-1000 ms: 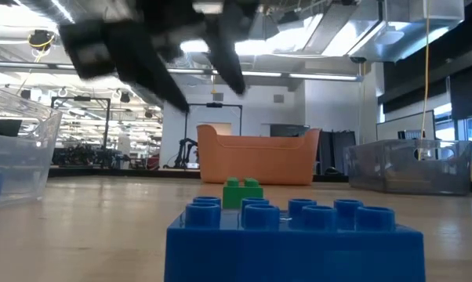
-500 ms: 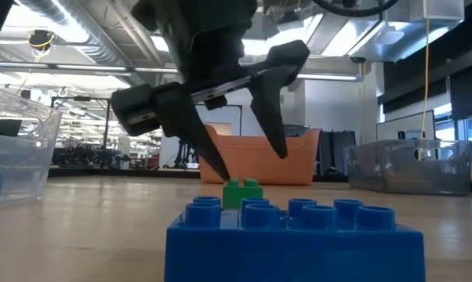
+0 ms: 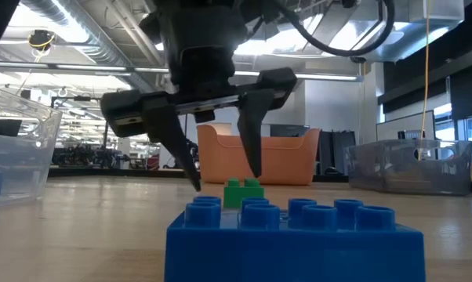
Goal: Sort & place blocks by color
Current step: Put the green 8 stud game piece into the orange bin
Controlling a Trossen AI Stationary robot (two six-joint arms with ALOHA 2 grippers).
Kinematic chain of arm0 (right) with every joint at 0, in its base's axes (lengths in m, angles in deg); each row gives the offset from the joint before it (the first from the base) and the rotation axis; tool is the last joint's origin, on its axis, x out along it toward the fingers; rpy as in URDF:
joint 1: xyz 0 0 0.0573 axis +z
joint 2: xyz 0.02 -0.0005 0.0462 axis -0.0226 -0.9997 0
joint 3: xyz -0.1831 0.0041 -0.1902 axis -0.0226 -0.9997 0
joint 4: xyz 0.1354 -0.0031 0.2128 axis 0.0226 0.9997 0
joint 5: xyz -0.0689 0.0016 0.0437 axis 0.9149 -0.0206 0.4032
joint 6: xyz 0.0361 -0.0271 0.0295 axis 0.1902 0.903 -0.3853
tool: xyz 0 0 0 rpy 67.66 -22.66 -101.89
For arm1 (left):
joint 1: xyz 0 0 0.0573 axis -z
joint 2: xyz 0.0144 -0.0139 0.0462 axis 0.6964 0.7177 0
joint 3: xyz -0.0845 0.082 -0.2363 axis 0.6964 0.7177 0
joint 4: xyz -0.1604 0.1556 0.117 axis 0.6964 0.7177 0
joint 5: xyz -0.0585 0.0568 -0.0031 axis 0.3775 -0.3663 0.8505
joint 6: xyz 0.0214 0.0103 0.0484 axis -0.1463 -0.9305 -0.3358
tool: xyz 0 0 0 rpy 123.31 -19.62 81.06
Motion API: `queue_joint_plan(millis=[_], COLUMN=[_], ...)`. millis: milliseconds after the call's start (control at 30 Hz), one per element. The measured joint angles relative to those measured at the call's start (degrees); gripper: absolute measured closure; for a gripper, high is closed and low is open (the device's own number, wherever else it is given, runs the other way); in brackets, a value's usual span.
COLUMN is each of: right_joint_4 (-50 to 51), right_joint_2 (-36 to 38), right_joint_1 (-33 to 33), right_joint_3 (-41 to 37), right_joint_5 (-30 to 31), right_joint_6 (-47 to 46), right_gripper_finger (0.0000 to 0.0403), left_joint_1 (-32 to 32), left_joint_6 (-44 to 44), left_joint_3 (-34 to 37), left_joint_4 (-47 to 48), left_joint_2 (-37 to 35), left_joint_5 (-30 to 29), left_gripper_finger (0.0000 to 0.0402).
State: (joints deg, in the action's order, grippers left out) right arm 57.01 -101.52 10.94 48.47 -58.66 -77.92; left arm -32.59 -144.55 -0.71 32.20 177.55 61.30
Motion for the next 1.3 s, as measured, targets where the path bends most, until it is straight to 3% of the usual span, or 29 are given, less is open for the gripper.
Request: queue_joint_plan(millis=[733,867,1067,1300], right_joint_4=[-0.71,-0.73,-0.73,-0.77], right_joint_2=[0.00,0.00,0.00,0.00], right_joint_1=[0.00,0.00,0.00,0.00], right_joint_3=[0.02,0.00,0.02,0.02], right_joint_5=[0.11,0.09,0.09,0.08], right_joint_6=[-0.04,-0.02,-0.04,-0.24], right_gripper_finger=[0.0004,0.0004,0.0004,0.0004], left_joint_1=[-1.68,-1.68,-1.68,-1.91], left_joint_6=[-2.64,1.15,9.62,18.43], left_joint_3=[-0.11,-0.11,-0.11,0.11], left_joint_4=[-2.88,-2.51,-2.38,6.12], left_joint_2=[3.12,3.17,3.16,0.28], left_joint_5=[1.93,1.41,2.30,3.40], left_gripper_finger=[0.0156,0.0185,0.0278,0.0279])
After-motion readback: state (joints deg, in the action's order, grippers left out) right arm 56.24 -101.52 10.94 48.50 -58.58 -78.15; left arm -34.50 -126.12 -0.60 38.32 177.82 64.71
